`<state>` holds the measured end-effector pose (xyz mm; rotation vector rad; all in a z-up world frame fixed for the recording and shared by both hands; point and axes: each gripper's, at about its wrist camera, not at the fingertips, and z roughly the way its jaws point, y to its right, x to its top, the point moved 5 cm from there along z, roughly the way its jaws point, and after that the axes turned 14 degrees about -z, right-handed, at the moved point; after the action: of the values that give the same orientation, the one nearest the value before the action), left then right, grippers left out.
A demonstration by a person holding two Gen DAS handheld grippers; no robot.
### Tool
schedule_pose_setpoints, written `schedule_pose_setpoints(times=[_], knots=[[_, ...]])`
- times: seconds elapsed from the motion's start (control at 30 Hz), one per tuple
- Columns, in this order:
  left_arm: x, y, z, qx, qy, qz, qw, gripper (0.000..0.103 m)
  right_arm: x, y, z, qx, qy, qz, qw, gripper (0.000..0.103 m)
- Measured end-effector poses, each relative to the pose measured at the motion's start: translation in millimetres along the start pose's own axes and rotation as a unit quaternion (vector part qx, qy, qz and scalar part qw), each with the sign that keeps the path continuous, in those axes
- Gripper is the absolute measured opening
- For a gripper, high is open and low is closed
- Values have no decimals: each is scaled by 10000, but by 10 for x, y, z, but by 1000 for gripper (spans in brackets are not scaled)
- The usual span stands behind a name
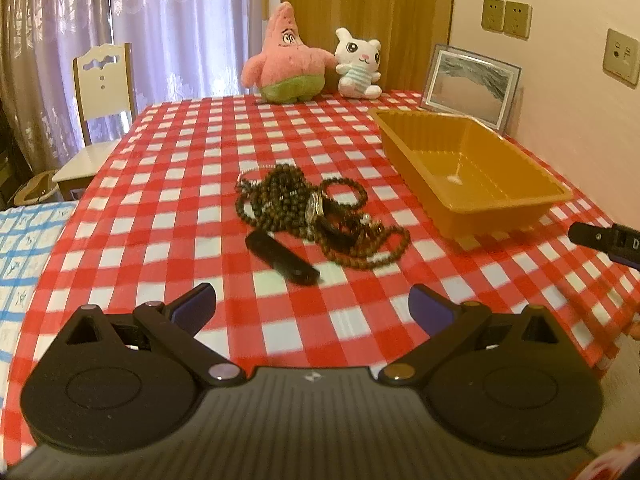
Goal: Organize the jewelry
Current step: 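Grasp the orange tray rim with the right gripper while the left gripper approaches the black oblong object, then close the left gripper on the black oblong object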
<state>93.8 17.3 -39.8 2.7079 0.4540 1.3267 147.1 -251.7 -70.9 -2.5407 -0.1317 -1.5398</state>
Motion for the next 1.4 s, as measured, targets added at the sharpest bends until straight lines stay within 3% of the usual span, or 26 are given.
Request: schedule_pose_setpoints(times=[0.1,0.43,0.9,0.97,1.0,1.03,1.4], knots=[[78,-8,121,3,53,-33,10000,102,75,130,152,-106,143,157,9997,90],[299,10,490,19,91,-106,9999,102,251,454,632,-454,543,981,9927,72],[338,0,803,87,-87,-135,9998,101,269,580,1196,-516,352,1522,9864,39],[326,-13,815,84,-115,-150,9998,101,278,576,1228,-484,312,1489,9872,33],[330,-13,819,78,-124,-156,9998,101,281,566,1240,-436,296,1476,9876,22],[324,-16,823,72,-139,-163,9997,101,285,555,1246,-345,299,1445,9885,17],[242,-50,800,52,-236,-205,9995,100,331,386,865,-392,425,595,9966,6]])
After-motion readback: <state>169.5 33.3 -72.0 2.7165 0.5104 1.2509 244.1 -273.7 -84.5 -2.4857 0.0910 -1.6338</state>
